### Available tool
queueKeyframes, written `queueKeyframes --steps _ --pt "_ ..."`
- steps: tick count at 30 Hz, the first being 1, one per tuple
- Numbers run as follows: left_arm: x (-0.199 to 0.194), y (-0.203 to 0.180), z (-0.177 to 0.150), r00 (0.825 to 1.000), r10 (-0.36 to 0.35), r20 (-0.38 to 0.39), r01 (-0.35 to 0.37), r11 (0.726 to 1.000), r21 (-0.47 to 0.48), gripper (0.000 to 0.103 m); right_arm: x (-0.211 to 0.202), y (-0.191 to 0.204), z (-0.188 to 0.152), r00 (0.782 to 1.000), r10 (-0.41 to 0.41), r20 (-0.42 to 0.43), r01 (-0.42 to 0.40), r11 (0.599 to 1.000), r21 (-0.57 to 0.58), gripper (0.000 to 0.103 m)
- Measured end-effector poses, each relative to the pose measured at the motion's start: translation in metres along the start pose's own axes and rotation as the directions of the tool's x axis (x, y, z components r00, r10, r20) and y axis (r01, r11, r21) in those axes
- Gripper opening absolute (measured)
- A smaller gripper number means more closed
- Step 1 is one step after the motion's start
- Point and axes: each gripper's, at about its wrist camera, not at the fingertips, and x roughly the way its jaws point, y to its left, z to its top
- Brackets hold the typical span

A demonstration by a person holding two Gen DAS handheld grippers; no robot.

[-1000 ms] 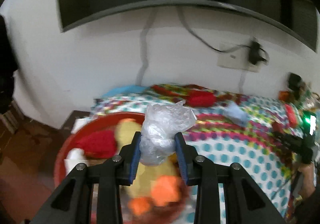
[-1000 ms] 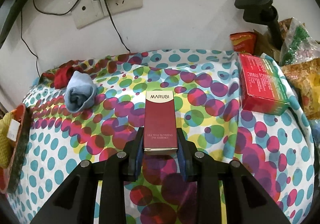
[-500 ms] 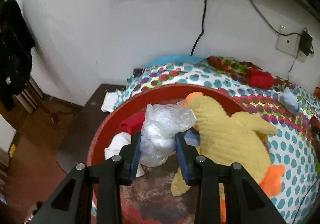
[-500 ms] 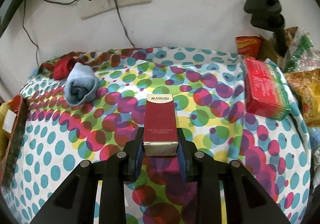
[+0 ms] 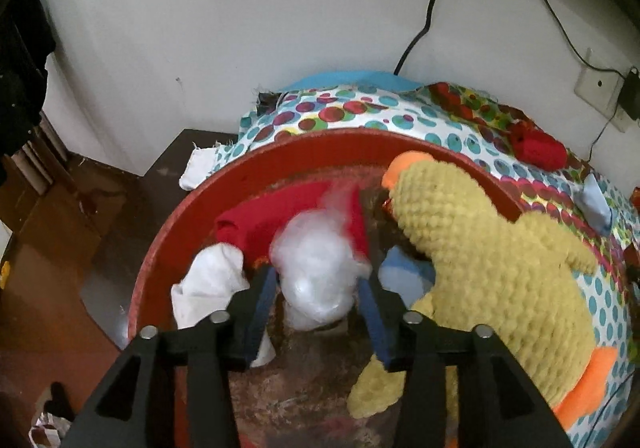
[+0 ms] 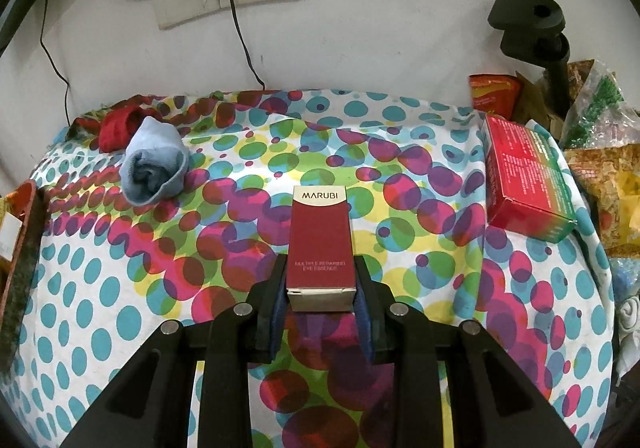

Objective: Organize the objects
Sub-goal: 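Carry the plastic bag with the left tool into the tray and open it, then lift the MARUBI box with the right tool and carry it toward the tray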

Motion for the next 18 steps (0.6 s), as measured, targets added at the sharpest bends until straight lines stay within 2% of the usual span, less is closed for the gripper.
queueKeyframes --steps 1,6,9,12,14,18 --pt "0.0 0.0 -0.003 1.0 0.002 0.001 -0.002 1.0 0.01 0.051 0.0 0.0 0.0 1.0 -0.003 0.0 0.003 1.0 -0.002 0.028" --pt "-0.015 0.002 -0.014 0.999 0.025 0.025 -0.026 0.999 0.037 0.051 0.0 0.002 0.0 1.0 -0.013 0.003 0.013 1.0 -0.011 0.028" --pt "-0.032 0.005 -0.025 0.998 0.007 0.057 -0.009 1.0 0.029 0.052 0.0 0.003 0.001 1.0 -0.017 0.003 0.017 1.0 -0.015 0.028" --pt "-0.051 0.012 -0.048 0.996 -0.002 0.084 0.002 1.0 -0.007 0.052 -0.001 0.002 0.001 1.0 -0.021 0.007 0.021 1.0 -0.009 0.028" --pt "-0.058 0.015 -0.065 0.996 0.032 0.086 -0.031 0.999 -0.015 0.052 -0.001 0.002 0.001 1.0 -0.024 0.01 0.024 1.0 -0.01 0.028" --pt "-0.073 0.021 -0.1 0.995 0.044 0.09 -0.04 0.998 -0.047 0.052 -0.001 0.006 0.001 0.999 -0.045 0.005 0.045 0.999 -0.031 0.028"
